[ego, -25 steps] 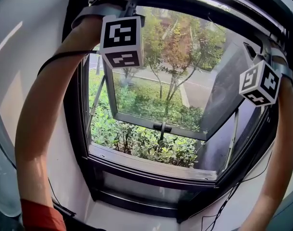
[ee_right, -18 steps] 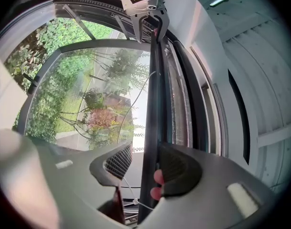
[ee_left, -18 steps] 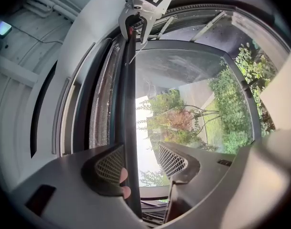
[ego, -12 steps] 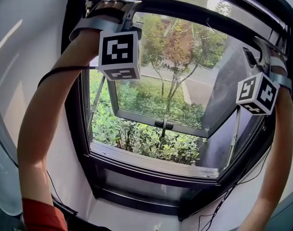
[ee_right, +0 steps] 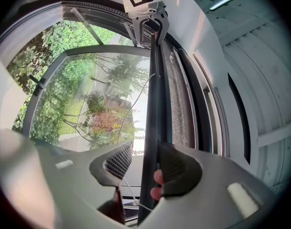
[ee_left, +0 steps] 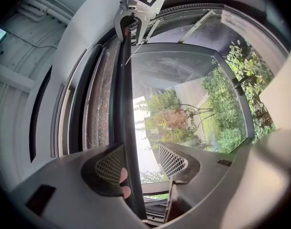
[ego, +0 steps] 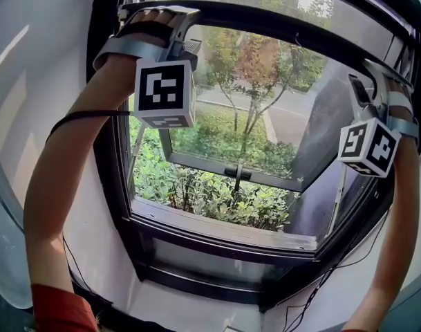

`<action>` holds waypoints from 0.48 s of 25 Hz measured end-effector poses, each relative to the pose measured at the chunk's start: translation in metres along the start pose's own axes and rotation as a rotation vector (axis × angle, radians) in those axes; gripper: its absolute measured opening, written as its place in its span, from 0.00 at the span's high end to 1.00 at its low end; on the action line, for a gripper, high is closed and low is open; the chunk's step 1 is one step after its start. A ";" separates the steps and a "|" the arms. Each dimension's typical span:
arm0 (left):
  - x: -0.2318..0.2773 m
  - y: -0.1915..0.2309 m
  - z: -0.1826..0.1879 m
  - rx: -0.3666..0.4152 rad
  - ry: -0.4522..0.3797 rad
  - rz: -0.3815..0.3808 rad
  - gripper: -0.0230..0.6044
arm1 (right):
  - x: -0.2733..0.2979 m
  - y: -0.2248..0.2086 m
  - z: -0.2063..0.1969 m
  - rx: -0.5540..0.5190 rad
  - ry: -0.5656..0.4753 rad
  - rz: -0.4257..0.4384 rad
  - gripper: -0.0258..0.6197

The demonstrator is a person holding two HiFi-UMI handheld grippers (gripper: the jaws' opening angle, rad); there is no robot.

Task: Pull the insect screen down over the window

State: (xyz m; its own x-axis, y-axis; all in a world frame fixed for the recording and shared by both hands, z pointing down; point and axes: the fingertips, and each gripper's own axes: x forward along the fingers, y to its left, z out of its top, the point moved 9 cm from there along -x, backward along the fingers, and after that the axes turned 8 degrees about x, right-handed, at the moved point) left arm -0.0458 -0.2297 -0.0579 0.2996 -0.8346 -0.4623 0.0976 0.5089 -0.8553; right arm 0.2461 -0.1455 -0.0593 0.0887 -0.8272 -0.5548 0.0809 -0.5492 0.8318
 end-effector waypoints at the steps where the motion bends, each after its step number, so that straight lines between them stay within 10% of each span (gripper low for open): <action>1: -0.003 -0.003 0.002 -0.009 -0.014 -0.005 0.62 | -0.003 0.003 0.000 -0.005 -0.001 0.003 0.68; 12: -0.017 -0.030 0.013 0.004 0.017 0.005 0.62 | -0.022 0.029 0.002 0.001 0.001 0.004 0.68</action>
State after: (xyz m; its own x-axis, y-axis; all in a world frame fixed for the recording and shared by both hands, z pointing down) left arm -0.0418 -0.2286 -0.0211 0.2837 -0.8357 -0.4702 0.0997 0.5134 -0.8523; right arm 0.2449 -0.1435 -0.0233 0.0902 -0.8295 -0.5512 0.0793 -0.5458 0.8342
